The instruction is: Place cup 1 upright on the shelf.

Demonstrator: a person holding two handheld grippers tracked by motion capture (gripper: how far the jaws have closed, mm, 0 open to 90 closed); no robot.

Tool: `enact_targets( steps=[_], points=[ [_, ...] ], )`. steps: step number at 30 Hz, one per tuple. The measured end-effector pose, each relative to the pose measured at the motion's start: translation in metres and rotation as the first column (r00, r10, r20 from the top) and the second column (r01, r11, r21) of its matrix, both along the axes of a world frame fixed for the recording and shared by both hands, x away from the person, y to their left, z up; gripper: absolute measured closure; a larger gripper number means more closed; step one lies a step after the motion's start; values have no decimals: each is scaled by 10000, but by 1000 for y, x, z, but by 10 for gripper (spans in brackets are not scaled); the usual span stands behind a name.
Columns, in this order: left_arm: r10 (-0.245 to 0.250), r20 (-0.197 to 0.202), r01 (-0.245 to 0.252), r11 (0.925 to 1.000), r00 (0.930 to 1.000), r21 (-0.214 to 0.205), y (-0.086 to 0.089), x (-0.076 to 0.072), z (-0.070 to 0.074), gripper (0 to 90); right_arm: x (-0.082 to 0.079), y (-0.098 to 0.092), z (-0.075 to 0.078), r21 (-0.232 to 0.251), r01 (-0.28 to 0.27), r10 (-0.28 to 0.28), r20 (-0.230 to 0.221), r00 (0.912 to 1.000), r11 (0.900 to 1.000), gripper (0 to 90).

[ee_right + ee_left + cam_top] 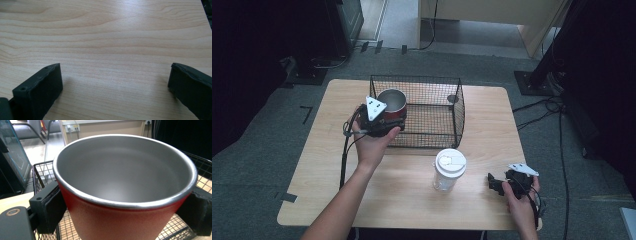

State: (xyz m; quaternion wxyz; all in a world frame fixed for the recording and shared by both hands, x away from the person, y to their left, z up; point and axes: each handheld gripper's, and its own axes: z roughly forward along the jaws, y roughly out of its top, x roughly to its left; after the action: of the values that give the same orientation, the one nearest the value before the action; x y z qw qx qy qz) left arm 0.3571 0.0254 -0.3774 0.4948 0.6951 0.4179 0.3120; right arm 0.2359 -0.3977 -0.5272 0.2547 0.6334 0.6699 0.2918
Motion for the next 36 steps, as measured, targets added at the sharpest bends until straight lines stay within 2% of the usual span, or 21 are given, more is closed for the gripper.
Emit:
enact_targets(
  steps=[16,29,36],
  points=[
    [371,-87,-370,9992,9993,156,-9,27,-5,83,0,0,0,-3,-3,3,-5,10000,10000,0],
    [400,-699,-371,9984,9968,416,-15,45,-21,83,0,0,0,7,6,-6,-6,10000,10000,0],
    [495,-1234,-416,9970,9911,659,-16,50,-30,83,0,0,0,4,3,-3,-5,10000,10000,0]
  ],
)
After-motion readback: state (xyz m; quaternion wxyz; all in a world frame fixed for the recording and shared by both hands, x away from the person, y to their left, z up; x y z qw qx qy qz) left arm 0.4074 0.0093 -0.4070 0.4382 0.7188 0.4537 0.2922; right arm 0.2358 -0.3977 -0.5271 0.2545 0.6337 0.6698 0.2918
